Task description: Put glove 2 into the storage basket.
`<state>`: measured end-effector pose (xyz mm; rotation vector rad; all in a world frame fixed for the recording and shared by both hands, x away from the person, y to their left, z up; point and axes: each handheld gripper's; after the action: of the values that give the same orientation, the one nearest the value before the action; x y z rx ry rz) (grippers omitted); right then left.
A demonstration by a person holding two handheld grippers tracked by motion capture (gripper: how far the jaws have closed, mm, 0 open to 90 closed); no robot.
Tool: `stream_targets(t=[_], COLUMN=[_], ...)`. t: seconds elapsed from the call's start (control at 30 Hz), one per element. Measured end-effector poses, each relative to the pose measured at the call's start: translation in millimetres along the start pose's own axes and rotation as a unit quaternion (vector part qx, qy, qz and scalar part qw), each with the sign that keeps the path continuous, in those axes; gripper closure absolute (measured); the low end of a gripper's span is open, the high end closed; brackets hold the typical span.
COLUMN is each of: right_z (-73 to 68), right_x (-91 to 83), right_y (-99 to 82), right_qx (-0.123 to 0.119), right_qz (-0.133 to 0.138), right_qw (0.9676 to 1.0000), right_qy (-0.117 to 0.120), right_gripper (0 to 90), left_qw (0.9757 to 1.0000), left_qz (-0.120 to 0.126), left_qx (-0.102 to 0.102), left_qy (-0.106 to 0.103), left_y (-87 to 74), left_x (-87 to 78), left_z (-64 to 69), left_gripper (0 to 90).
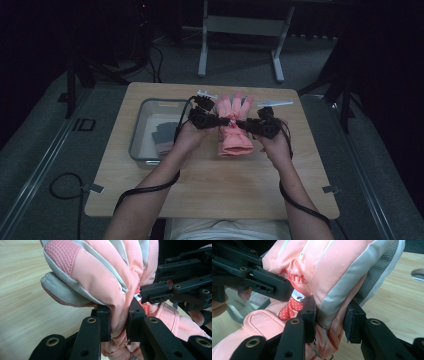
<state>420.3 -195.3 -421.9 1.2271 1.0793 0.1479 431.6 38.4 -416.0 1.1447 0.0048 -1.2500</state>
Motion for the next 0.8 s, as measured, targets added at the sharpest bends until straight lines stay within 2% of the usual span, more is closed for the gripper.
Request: stream_targets(t=[0.2, 0.3, 0.47, 0.7, 0.8], right_z=[-9.0, -15.8, -23.0, -40.6, -47.2], right_x=[6.7, 13.3, 19.9, 37.9, 44.8], right_y=[12.8, 25.7, 37.6, 56.7, 63.4], right_qx=[-0.010, -0.021, -0.033, -0.047, -0.052], right_qz=[0.001, 0.002, -0.003, -0.006, -0.006], right_qw=[0.9999, 0.9997, 0.9993, 0.9984, 0.9980], right_qy=[0.004, 0.009, 0.016, 0.030, 0.034], right_gripper=[66.0, 66.0, 65.9, 65.9, 65.8], left_qw=[0.9999, 0.9997, 0.9995, 0.9990, 0.9987], left_qz=[0.009, 0.018, 0.026, 0.030, 0.033], left_qx=[-0.003, -0.008, -0.017, -0.021, -0.024], left_qy=[0.008, 0.010, 0.009, 0.027, 0.030], left_y=[1.7, 3.0, 2.2, 0.8, 0.2], left_x=[-15.7, -29.4, -42.3, -69.2, -75.2], left_z=[-6.3, -13.5, -21.4, -36.2, -39.8], left_gripper=[76.1, 76.1, 76.1, 76.1, 76.0])
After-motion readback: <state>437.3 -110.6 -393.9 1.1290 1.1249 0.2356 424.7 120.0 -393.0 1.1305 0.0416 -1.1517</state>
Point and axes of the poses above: each handheld gripper's, and its own axes: x roughly forward along the jaws, y roughly out of its top, z roughly to its right, and after that the axes turned 11 degrees about -x, right-handed
